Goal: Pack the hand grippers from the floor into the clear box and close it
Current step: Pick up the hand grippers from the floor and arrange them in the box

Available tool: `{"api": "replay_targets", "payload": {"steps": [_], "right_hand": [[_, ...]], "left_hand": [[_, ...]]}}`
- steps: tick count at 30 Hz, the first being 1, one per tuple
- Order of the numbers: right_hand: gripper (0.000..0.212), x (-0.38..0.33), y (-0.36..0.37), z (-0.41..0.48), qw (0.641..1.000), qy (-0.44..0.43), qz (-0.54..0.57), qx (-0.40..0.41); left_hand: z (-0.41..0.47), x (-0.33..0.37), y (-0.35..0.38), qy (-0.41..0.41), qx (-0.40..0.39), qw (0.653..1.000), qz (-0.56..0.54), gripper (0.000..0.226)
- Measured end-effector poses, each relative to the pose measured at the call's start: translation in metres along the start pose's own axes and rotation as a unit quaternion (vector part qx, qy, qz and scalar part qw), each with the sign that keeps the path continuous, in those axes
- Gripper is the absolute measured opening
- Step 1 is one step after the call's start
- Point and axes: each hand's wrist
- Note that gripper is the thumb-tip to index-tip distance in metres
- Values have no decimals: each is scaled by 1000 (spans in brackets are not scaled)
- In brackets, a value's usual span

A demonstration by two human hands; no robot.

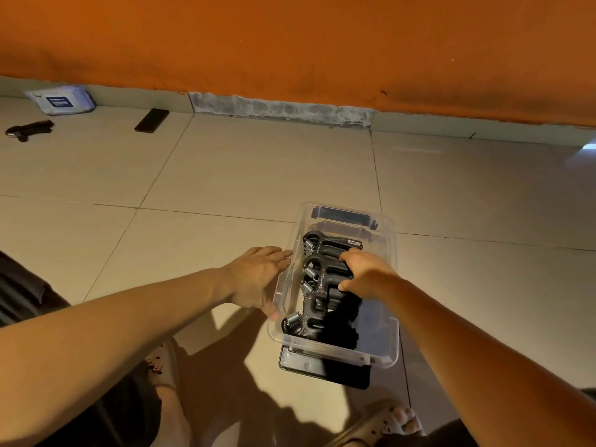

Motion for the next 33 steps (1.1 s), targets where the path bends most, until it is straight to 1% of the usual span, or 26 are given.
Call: {"api": "replay_targets", "payload": {"steps": [4, 8, 15, 20, 24, 26, 28, 30, 33], "right_hand": [[66, -2, 9, 13, 999, 6, -22, -27], [74, 0, 21, 17, 998, 11, -39, -44], [72, 5, 32, 11, 1000, 5, 9, -1], [73, 3, 32, 8, 999, 18, 42, 6], [78, 0, 29, 3, 997, 41, 60, 10], [79, -2, 25, -1, 995, 57, 75, 27], [74, -7, 20, -5, 991, 69, 97, 63], [63, -15, 14, -11, 985, 64, 124, 105], [46, -32, 3, -22, 969, 51, 172, 171]], "left_hand": [[0, -5, 7, 4, 7, 1000, -20, 131], [0, -6, 9, 6, 14, 999, -34, 131], [2, -7, 11, 8, 16, 999, -51, 131], [2, -9, 13, 9, 25, 998, -58, 130], [1, -10, 16, 12, 33, 997, -62, 131], [1, -10, 17, 14, 38, 996, -74, 132], [0, -10, 17, 10, 43, 995, -86, 133], [-3, -8, 17, 6, 49, 995, -90, 130], [-13, -4, 8, 1, 68, 990, -122, 115]]}}
Point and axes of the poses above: each hand's wrist, its own z-axis towards the middle knuckle, its own y-axis out of the palm, x = y × z, and after that the axes turned 9 degrees about z, right-handed
